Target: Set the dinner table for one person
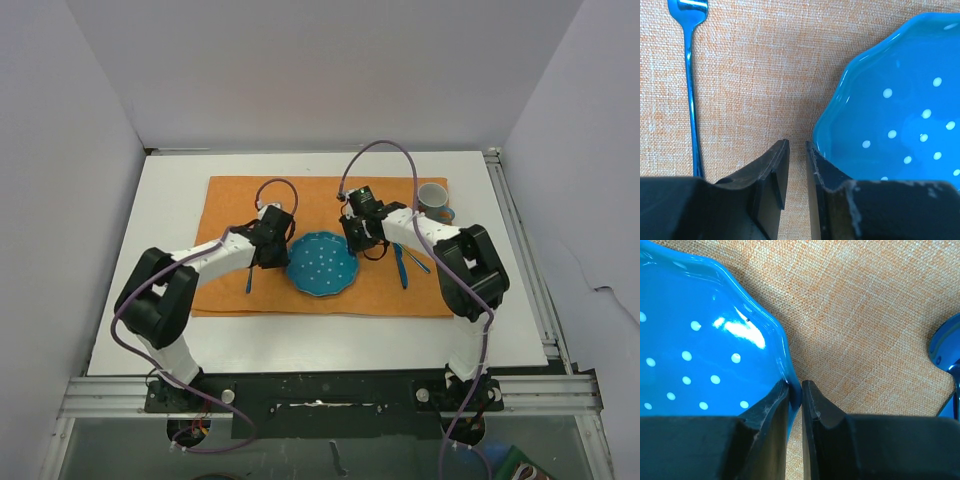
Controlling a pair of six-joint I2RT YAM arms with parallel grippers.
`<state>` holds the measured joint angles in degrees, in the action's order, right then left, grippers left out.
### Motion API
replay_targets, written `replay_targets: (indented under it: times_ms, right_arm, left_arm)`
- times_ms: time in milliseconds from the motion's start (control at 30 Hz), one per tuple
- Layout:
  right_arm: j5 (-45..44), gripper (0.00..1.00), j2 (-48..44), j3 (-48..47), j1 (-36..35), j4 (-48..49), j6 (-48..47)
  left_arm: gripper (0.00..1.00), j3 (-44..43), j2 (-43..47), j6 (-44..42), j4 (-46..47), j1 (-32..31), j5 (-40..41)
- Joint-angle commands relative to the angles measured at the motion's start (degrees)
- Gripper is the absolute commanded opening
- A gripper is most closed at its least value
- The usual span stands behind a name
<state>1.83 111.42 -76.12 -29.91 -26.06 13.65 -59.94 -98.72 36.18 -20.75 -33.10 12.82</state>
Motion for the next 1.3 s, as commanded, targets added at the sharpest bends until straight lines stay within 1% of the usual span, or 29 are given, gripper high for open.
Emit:
replay_targets:
  times_ms: [0,167,700,900,1200,1233,1267]
  right_arm:
    - [4.31,0.0,0.95,-0.43,-1.25,9.85,-0.66]
    - [4.46,0.0,1.71,-1.2,-1.23,13.11,-0.44]
    - [6.16,0.0,12.42,-18.6,-0.91,10.51,-0.98]
    - [7.38,0.0,15.22,-21.53,-0.67,10.81,-0.05]
    - [8.03,0.0,16.72,-23.77,-0.63,11.23,0.84]
    - [8.28,0.02,16.53,-23.95,-0.57,11.03,0.92]
    - [8.45,0.1,16.41,-24.06,-0.6,10.76,0.92]
  left_arm:
    - [0.21,-4.74,-0.63,0.37,6.35,-0.71,-3.02]
    - [0.21,-4.67,-1.36,0.36,6.42,-0.65,-3.11]
    - [0.21,-2.81,-1.28,0.55,6.55,-0.57,-2.79]
    - [0.21,-2.71,-1.47,0.47,6.43,-0.49,-2.57]
    - [0.21,-1.36,-1.81,1.07,7.79,-0.64,-3.81]
    - [0.21,-1.28,-1.83,1.07,7.79,-0.6,-3.78]
    - [0.21,-1.38,-1.82,1.08,7.56,-0.63,-3.76]
